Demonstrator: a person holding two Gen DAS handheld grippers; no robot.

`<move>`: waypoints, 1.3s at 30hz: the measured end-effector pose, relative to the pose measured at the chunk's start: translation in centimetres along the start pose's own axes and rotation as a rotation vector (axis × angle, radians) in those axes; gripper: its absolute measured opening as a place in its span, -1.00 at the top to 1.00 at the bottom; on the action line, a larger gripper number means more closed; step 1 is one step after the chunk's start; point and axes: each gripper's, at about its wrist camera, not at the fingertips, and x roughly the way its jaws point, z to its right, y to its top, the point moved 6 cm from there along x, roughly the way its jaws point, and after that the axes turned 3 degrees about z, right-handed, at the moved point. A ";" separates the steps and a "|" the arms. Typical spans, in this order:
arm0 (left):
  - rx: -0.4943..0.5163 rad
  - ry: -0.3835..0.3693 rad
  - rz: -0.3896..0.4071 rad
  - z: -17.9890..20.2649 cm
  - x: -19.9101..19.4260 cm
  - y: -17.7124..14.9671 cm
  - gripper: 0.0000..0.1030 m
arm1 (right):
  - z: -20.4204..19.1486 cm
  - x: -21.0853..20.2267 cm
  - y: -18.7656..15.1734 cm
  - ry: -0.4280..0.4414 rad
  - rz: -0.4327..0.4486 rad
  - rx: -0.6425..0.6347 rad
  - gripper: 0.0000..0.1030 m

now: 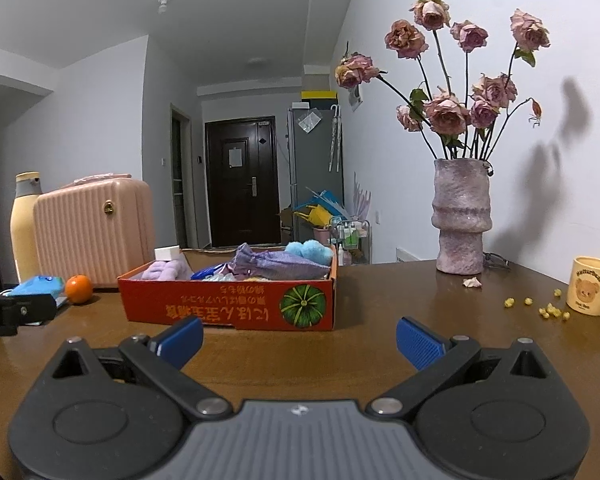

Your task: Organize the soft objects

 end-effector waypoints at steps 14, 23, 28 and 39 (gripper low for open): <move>0.007 -0.046 0.053 -0.4 -9.2 -1.2 -1.00 | -0.7 -8.3 -0.5 0.025 0.004 -0.022 -1.00; 0.022 -0.057 0.065 -0.6 -12.9 -1.8 -1.00 | -1.4 -12.7 0.4 0.030 0.016 -0.042 -1.00; 0.039 -0.075 0.072 -0.2 -14.5 -2.0 -1.00 | -1.7 -14.6 0.9 0.039 0.035 -0.054 -1.00; 0.053 -0.091 0.096 0.3 -16.0 -1.9 -1.00 | -1.7 -16.6 1.2 0.033 0.055 -0.062 -1.00</move>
